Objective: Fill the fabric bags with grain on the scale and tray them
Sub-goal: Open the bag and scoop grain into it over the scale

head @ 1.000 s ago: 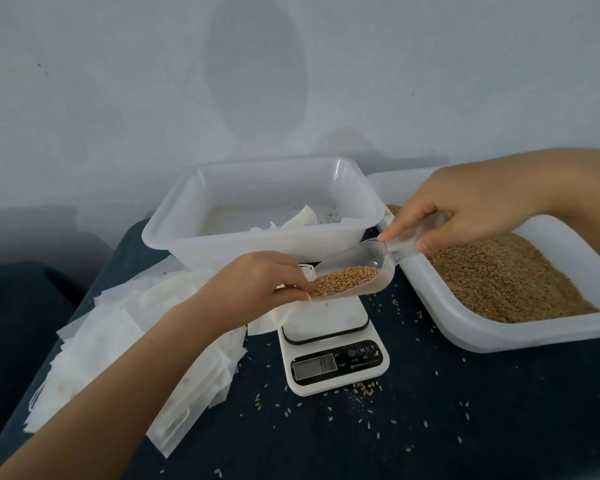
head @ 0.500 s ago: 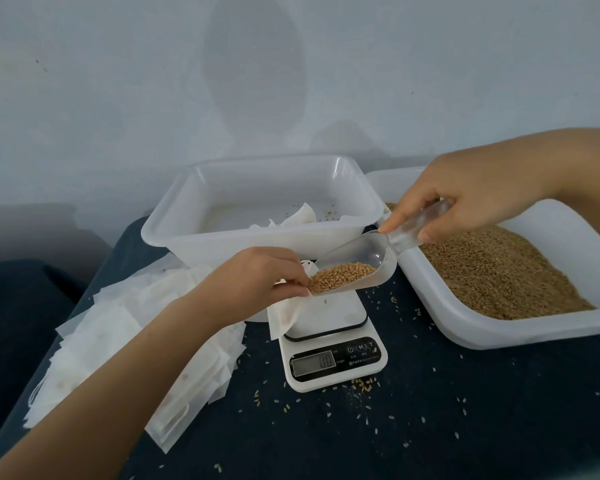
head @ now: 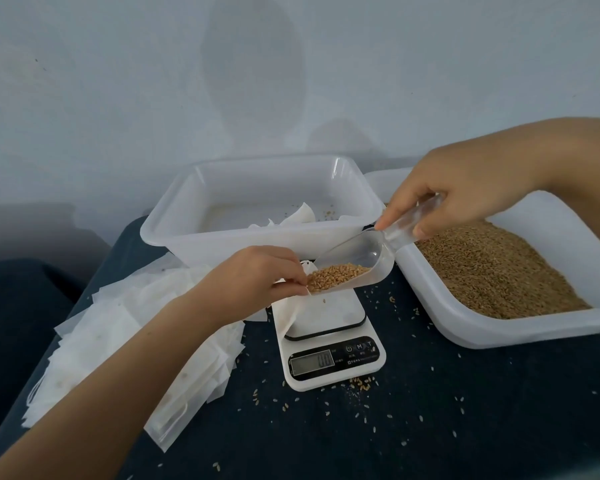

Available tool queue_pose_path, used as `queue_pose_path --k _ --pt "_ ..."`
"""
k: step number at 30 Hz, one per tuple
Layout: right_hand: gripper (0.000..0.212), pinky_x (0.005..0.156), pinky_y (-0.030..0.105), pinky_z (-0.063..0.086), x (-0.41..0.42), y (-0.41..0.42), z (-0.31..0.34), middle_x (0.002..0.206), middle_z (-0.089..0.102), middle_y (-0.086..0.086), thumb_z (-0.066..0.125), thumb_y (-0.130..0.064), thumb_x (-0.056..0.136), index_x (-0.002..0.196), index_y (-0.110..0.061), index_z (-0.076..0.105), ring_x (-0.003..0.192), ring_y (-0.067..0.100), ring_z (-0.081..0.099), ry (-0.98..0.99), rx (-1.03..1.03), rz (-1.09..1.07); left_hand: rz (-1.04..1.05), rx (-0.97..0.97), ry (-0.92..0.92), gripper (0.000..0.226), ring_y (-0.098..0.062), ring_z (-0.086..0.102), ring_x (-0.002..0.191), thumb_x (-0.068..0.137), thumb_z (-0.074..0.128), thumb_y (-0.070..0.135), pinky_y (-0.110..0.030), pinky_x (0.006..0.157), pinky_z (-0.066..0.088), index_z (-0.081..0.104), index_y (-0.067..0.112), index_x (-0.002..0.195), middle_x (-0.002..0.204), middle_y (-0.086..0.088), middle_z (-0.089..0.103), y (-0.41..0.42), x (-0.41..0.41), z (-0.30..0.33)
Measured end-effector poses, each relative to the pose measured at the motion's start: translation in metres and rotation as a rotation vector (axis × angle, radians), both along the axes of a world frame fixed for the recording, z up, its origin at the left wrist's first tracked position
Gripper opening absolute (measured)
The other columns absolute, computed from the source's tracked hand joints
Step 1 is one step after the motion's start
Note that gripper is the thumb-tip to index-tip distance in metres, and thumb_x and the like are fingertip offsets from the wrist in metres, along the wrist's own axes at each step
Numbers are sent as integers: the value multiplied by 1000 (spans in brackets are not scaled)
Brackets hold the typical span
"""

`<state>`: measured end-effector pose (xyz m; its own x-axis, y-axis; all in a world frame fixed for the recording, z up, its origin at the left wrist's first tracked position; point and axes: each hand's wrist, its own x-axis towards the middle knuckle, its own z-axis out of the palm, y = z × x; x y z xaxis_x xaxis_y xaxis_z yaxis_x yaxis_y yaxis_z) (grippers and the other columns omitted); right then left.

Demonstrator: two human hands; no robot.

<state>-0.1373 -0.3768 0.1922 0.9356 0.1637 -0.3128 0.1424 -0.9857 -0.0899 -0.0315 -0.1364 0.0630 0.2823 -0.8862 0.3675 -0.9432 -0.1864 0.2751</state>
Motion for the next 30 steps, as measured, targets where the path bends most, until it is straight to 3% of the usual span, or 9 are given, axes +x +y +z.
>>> queue_pose_path --k 3,7,10,12,20,23,26,30 --pt "36 66 -2 36 2 3 2 80 62 -33 66 -27 86 116 -47 63 75 -25 51 2 -15 -3 5 -3 -1 8 -13 61 75 80 72 18 -28 72 47 74 10 82 82 1 68 1 0 0" --pt "35 84 8 40 2 6 5 99 63 -29 65 -31 86 116 -49 61 95 -10 56 26 -33 -14 9 -3 -4 9 -13 61 75 80 71 19 -28 71 47 74 11 82 82 1 68 1 1 0" --pt "35 70 2 38 4 6 7 80 62 -35 65 -29 86 114 -50 62 85 -14 54 30 -43 -10 7 -5 -2 9 -12 61 74 80 71 19 -27 71 47 74 11 81 81 1 68 0 1 0" --pt "34 71 6 40 5 6 9 78 58 -42 65 -30 86 112 -51 62 82 -9 56 43 -51 -8 7 -5 -1 9 -11 60 74 80 71 20 -26 71 47 74 12 81 82 2 68 0 1 0" --pt "34 75 24 48 8 8 15 73 65 -27 67 -26 85 109 -49 64 79 10 63 40 -40 7 -9 -6 -19 9 -8 59 73 80 71 20 -20 71 45 74 11 80 80 2 67 -1 0 2" --pt "33 69 22 46 9 9 18 67 64 -26 66 -25 85 105 -51 64 73 7 61 41 -38 0 -7 -7 -23 8 -9 60 73 80 71 19 -23 71 46 74 12 81 80 2 67 -1 0 2" --pt "33 68 21 46 10 11 21 71 66 -19 67 -25 84 104 -52 65 70 4 59 32 -45 -9 -3 -16 -20 7 -9 60 73 80 71 19 -26 70 47 74 13 81 81 3 67 -1 0 2" --pt "34 79 28 51 12 19 27 85 68 -13 68 -26 83 106 -51 65 81 10 62 17 -96 7 3 -18 -29 7 -8 60 73 80 71 19 -26 71 48 73 13 80 80 4 67 -2 0 2"
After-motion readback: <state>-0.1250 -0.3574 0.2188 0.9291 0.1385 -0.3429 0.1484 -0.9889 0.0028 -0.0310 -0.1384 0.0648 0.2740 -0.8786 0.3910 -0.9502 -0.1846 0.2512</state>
